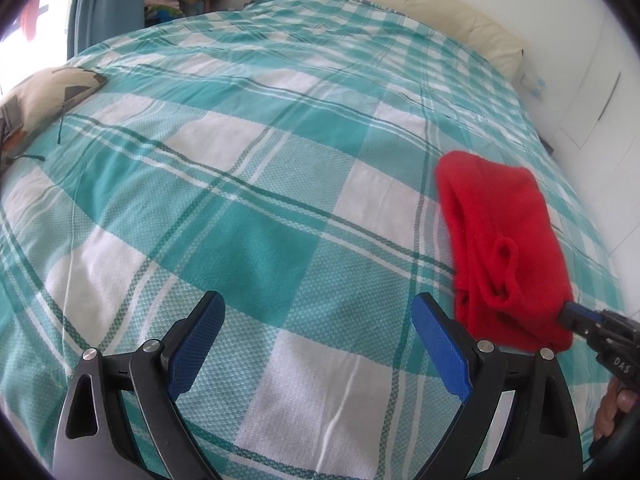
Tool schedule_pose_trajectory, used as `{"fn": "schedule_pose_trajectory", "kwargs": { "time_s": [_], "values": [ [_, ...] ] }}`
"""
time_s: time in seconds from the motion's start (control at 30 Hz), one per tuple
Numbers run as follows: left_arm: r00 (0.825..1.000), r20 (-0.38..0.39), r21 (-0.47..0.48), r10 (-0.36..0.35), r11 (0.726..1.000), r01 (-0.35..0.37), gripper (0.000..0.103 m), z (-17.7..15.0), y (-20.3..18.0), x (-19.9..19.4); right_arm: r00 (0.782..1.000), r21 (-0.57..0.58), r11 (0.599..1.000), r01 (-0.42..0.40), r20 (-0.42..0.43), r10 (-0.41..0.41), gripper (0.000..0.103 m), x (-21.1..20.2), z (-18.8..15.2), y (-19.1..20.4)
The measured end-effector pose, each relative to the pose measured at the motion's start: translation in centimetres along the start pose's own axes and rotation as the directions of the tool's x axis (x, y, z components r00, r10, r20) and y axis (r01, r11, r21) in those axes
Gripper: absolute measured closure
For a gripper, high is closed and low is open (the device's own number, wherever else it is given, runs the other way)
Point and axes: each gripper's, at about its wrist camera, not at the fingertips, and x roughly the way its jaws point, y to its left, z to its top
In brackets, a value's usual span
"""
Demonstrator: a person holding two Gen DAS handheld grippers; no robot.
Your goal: Fold small clothes
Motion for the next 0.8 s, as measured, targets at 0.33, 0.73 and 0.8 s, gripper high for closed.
{"fn": "schedule_pose_trajectory", "kwargs": {
  "time_s": [0.33, 0.73, 0.8],
  "values": [
    [0.949, -0.12, 0.002, -0.291, 0.956, 0.293, 0.002, 5.2, -6.0, 2.4, 0.99, 0.166, 0.978, -0.126, 0.076, 0.115, 0.037, -1.3, -1.0, -4.6],
    [0.949, -0.274, 0.161, -0.158, 0.965, 0.207, 0.048, 5.4, -13.1, 10.9, 0.989, 0.401, 0.904, -0.15, 0.059, 0.137, 0.041, 6.7, 3.3, -11.0],
    [0.944, -0.28, 0.181, -0.172, 0.957, 0.227, 0.074, 5.2, -14.0, 10.9, 0.999, 0.274, 0.962, -0.015, 0.038, 0.005, 0.064, 6.6, 4.2, -8.6]
  ]
}}
